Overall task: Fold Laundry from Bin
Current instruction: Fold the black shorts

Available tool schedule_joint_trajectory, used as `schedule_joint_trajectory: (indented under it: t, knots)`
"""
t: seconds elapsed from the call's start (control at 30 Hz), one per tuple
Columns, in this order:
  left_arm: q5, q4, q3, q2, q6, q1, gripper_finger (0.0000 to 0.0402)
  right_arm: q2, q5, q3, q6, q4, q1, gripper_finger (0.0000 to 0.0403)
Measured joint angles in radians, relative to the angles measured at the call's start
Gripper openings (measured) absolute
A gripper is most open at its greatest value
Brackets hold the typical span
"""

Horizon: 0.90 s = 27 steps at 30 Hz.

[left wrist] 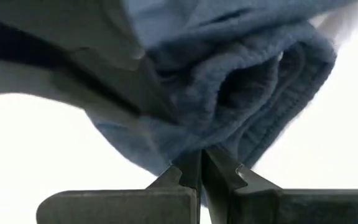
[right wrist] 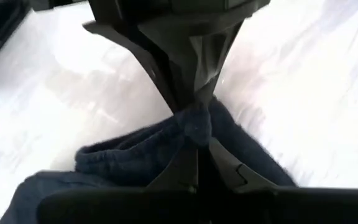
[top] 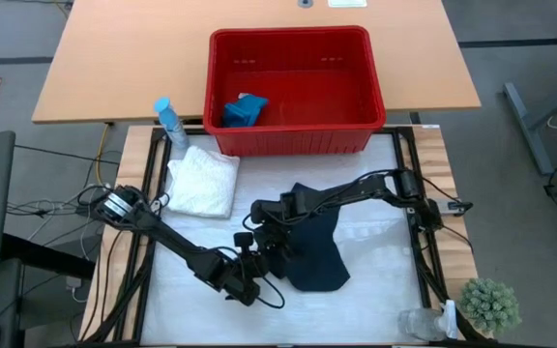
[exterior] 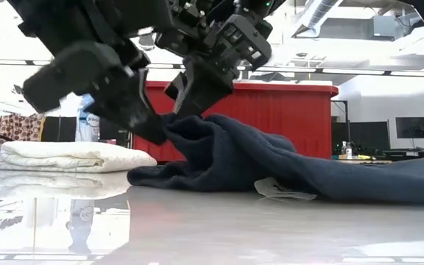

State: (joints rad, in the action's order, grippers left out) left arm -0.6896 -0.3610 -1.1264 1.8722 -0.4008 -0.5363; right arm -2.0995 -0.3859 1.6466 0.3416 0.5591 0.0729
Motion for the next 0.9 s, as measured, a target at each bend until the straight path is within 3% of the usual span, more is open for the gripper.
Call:
schedule_joint_trajectory:
  t: [0.53,0.7,0.9]
  knots:
    - [-0.081,-0.29,0.0,-0.227,-0.2,-0.105,0.0,-0.017,-0.011,0.0,0.013,-0.077,-0.037,0.0029]
    - [-0.159,-0.262,0.0,-0.244,-0.253,-0.126,0.0,-0.017,-0.011,0.0,0.033,-0.115,-0.039,0.0029]
    - [-0.172,-0.14,0.039,-0.236,-0.26,-0.127,0.0,-0.016,-0.01,0.001,0.033,-0.137,-0.043,0.0029]
